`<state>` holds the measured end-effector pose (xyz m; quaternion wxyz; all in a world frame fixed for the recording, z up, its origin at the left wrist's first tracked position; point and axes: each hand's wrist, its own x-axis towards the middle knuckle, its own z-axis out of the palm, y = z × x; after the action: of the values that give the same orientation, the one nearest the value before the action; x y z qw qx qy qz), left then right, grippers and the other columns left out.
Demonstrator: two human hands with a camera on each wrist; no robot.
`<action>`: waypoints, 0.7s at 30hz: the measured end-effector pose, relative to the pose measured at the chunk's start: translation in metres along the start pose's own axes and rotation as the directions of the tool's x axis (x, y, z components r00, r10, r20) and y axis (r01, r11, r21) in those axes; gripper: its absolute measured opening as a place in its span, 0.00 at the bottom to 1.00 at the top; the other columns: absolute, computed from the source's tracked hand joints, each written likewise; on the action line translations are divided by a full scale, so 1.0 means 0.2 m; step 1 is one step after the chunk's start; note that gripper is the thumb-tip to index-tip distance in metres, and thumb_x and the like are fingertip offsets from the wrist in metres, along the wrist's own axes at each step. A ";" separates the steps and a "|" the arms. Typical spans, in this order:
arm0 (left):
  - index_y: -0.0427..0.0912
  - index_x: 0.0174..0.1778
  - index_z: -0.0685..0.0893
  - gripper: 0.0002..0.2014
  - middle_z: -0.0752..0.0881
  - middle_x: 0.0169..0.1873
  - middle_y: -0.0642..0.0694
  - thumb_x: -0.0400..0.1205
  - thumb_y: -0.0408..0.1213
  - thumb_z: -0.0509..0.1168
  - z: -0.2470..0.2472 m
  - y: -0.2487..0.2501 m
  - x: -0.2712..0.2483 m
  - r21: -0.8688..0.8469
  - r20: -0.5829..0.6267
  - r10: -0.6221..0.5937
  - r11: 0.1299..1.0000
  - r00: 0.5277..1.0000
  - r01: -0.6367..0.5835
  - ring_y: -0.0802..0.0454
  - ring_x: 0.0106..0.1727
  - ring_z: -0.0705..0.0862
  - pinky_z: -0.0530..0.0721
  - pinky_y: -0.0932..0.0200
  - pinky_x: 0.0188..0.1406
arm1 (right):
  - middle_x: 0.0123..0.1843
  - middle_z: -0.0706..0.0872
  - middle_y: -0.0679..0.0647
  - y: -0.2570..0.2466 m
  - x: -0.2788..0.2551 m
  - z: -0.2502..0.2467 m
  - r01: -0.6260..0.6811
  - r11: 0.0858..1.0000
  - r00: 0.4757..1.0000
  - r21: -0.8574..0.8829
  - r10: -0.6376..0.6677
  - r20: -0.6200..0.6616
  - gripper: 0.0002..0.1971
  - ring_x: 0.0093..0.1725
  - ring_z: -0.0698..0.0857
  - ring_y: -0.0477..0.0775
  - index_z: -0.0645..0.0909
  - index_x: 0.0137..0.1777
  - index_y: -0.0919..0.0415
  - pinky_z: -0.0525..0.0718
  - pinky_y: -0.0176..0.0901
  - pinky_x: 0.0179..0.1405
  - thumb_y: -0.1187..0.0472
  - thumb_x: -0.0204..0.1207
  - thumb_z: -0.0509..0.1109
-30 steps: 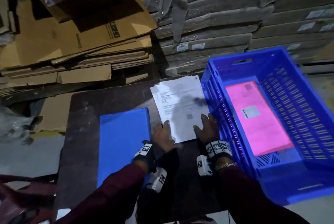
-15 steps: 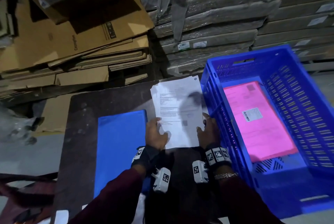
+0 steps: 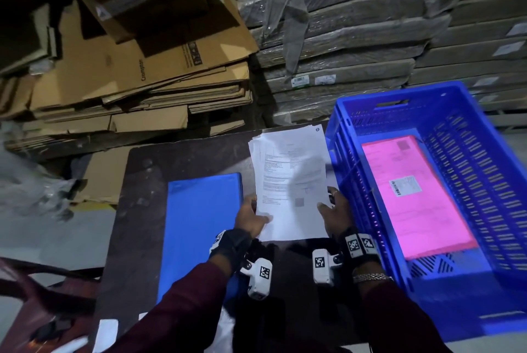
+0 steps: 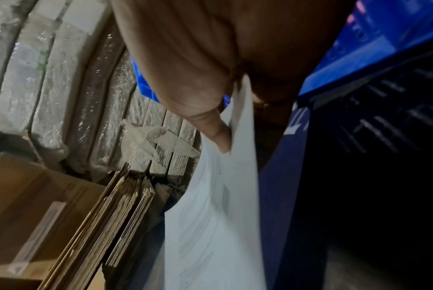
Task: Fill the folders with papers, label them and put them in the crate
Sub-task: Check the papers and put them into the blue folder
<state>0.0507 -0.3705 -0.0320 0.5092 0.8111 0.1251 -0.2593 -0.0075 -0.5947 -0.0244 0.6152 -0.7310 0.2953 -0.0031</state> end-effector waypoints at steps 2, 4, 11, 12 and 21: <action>0.47 0.61 0.79 0.27 0.88 0.49 0.50 0.66 0.29 0.77 -0.01 0.02 -0.02 -0.038 -0.035 0.002 0.999 0.999 -0.003 0.53 0.46 0.87 0.87 0.51 0.54 | 0.53 0.88 0.56 -0.04 -0.03 -0.01 0.076 0.997 0.997 0.007 -0.076 -0.021 0.18 0.48 0.86 0.43 0.79 0.62 0.64 0.84 0.32 0.43 0.79 0.75 0.63; 0.46 0.63 0.79 0.28 0.87 0.50 0.51 0.67 0.32 0.78 -0.03 0.04 -0.03 -0.056 -0.063 0.005 0.998 0.998 -0.008 0.53 0.48 0.86 0.85 0.53 0.56 | 0.50 0.88 0.54 -0.06 -0.07 -0.02 0.136 0.990 0.990 0.033 -0.134 -0.049 0.18 0.45 0.85 0.36 0.80 0.59 0.63 0.82 0.31 0.42 0.81 0.74 0.63; 0.47 0.63 0.84 0.27 0.91 0.55 0.49 0.68 0.47 0.80 -0.11 0.18 -0.12 -0.303 0.057 0.075 0.951 0.996 -0.055 0.48 0.57 0.89 0.83 0.42 0.65 | 0.53 0.90 0.61 -0.08 -0.20 -0.03 0.207 0.948 0.978 0.240 -0.193 -0.083 0.20 0.51 0.90 0.51 0.79 0.60 0.63 0.88 0.45 0.49 0.82 0.73 0.66; 0.47 0.63 0.84 0.24 0.91 0.56 0.49 0.71 0.43 0.79 -0.14 0.22 -0.16 -0.319 0.065 0.130 0.942 0.989 -0.103 0.47 0.58 0.89 0.83 0.43 0.65 | 0.54 0.90 0.61 -0.10 -0.23 -0.03 0.203 0.941 0.979 0.272 -0.193 -0.064 0.20 0.52 0.90 0.55 0.79 0.61 0.63 0.88 0.49 0.50 0.82 0.73 0.66; 0.34 0.67 0.80 0.20 0.87 0.58 0.48 0.80 0.17 0.65 -0.28 0.32 -0.44 -0.270 0.037 0.414 0.880 0.910 -0.390 0.63 0.53 0.88 0.86 0.63 0.57 | 0.48 0.93 0.53 -0.20 -0.35 -0.08 0.292 0.917 0.953 0.272 -0.303 -0.004 0.22 0.47 0.91 0.52 0.81 0.60 0.62 0.90 0.46 0.43 0.84 0.71 0.69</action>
<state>0.0231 -0.3431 0.0850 0.6579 0.7334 -0.0373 -0.1673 -0.0539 -0.5763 0.0403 0.7068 -0.6767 0.1657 -0.1227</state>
